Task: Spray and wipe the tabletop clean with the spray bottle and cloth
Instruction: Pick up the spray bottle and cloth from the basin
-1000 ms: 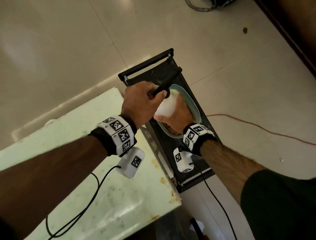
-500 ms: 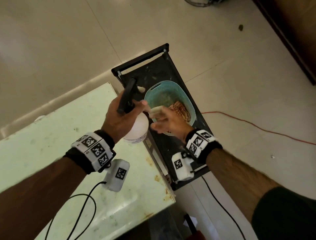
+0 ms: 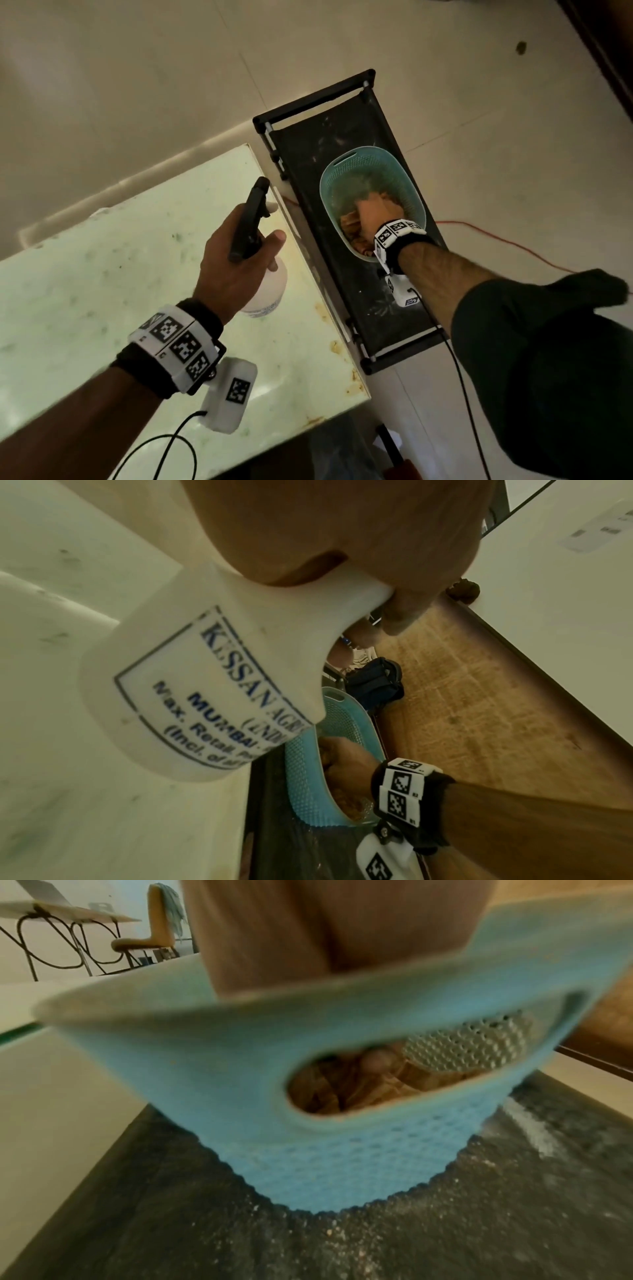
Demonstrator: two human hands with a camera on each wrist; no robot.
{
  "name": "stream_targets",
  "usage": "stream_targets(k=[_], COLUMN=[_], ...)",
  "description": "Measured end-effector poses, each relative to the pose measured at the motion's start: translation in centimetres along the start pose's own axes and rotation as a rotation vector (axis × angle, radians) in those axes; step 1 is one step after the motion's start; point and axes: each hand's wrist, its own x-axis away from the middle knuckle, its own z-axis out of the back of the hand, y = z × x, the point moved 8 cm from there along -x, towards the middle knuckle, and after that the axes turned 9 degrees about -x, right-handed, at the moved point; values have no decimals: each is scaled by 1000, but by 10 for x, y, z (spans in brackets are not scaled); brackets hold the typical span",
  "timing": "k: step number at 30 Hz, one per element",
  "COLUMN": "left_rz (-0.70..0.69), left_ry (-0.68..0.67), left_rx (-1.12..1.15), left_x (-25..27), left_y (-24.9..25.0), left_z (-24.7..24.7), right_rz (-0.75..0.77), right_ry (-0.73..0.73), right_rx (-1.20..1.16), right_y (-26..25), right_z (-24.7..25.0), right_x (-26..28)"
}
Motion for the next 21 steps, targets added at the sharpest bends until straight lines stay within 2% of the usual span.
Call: stream_targets(k=[5,9,13,16,19,21], left_rz=[-64,-36,-102,-137,-96,-60], left_ry=[51,118,243,298,290,237], left_rx=[-65,-132,-309,-357,-379,-352], left_x=[13,20,29,41,58,74], left_y=[-1,-10,-12,-13,-28,-40], left_z=[14,34,66,91,118,134], right_rz=[72,139,107,113,143,173], right_ry=[104,119,145,303,382,370], right_rx=[78,74,-113,-287,-483,-537], right_y=[-6,-9,-15,-17,-36,-63], right_z=[27,59,91,112,113,101], right_x=[15,39,73,108,148,176])
